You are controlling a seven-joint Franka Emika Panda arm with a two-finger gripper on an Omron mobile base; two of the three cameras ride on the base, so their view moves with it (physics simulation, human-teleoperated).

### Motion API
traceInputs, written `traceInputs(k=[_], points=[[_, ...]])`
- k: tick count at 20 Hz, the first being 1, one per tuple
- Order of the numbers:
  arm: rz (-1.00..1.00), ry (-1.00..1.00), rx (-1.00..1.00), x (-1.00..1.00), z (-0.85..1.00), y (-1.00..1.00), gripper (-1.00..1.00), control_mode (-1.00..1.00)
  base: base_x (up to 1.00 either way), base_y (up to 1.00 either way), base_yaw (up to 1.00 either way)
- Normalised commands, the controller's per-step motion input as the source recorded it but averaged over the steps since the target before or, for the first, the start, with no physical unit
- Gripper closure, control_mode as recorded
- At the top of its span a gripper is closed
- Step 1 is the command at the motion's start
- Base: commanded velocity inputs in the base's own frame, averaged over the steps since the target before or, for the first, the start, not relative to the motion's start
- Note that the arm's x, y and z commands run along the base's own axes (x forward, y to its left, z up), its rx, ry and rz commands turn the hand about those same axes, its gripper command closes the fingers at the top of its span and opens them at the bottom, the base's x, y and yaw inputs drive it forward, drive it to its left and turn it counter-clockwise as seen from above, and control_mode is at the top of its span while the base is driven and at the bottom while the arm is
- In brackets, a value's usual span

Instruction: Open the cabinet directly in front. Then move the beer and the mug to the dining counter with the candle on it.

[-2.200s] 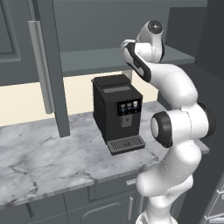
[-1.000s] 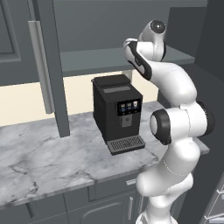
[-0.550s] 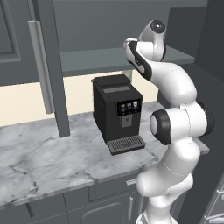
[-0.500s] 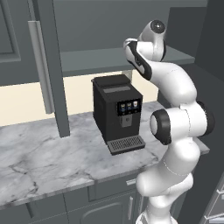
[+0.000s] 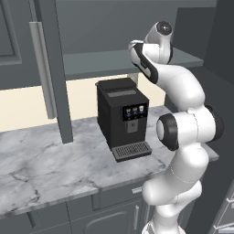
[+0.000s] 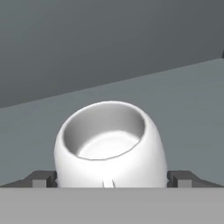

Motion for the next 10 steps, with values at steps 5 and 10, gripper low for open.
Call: traceInputs(k=[5, 10], points=[[0.00, -0.06, 0.00, 0.02, -0.08, 0.00, -1.00, -1.00, 0.00, 0.00, 0.00], [0.00, -0.12, 0.00, 0.00, -0.16, 0.00, -1.00, -1.00, 0.00, 0.00, 0.00]])
